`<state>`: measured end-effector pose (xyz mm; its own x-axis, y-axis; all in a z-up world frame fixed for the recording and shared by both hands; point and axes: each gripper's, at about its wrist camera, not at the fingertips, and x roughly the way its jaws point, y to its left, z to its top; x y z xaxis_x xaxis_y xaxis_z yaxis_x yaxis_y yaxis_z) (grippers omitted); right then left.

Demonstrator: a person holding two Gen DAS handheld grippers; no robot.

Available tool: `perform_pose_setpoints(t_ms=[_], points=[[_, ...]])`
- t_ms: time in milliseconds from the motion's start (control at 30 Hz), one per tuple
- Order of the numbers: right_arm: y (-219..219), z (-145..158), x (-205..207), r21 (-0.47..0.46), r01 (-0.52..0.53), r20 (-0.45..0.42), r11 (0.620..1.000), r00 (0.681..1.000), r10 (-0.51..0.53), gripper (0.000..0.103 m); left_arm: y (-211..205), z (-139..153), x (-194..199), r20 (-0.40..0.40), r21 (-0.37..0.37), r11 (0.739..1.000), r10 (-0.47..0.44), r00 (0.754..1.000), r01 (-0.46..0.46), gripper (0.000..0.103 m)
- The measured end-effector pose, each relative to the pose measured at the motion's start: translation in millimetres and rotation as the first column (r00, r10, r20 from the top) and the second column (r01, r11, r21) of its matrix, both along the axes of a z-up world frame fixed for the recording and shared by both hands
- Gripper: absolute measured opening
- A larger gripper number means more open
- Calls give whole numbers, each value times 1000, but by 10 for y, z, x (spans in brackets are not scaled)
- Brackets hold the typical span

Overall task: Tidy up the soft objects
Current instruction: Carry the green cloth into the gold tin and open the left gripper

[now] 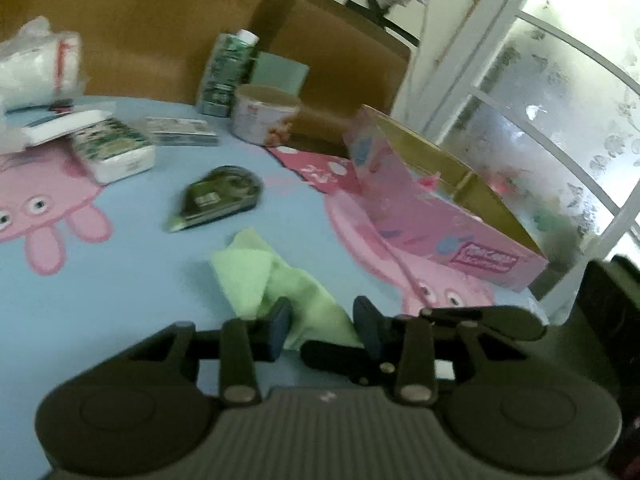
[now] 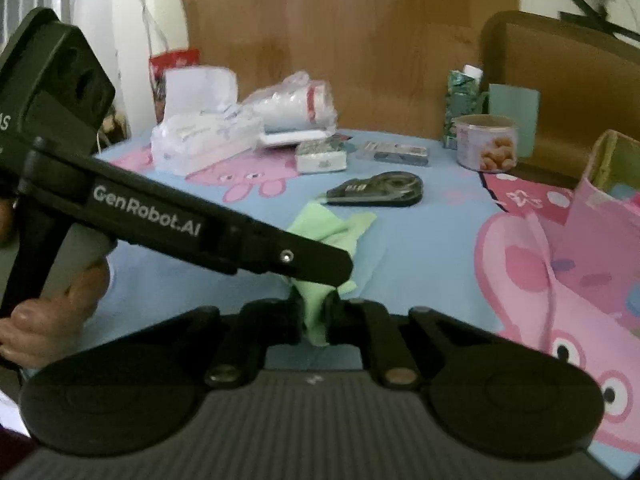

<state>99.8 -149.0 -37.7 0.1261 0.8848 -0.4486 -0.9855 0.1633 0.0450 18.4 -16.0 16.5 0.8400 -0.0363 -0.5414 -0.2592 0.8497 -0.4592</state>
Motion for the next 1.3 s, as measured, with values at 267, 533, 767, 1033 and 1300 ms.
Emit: perform_pose_setpoints(t_ms=[267, 533, 767, 1033, 1300], points=[[-602, 263, 247, 244, 199, 80, 949, 971, -224, 10, -546, 552, 714, 92, 174, 967, -201, 975, 183, 35], [-1275, 406, 810, 377, 457, 71, 806, 853, -517, 10, -1325, 788, 1806, 113, 312, 879, -411, 904, 361, 38], [-1447, 238, 1329, 314, 632, 70, 709, 729, -681, 16, -1683, 613, 2314, 39, 362, 867, -380, 924, 342, 74], [-1635, 117, 1497, 372, 749, 55, 549, 572, -818, 88, -1411, 639, 1984, 67, 392, 886, -294, 953, 246, 86], [-1567, 257, 1268, 448, 647, 16, 618, 685, -728, 65, -792, 437, 1071, 56, 362, 923, -161, 985, 130, 86]])
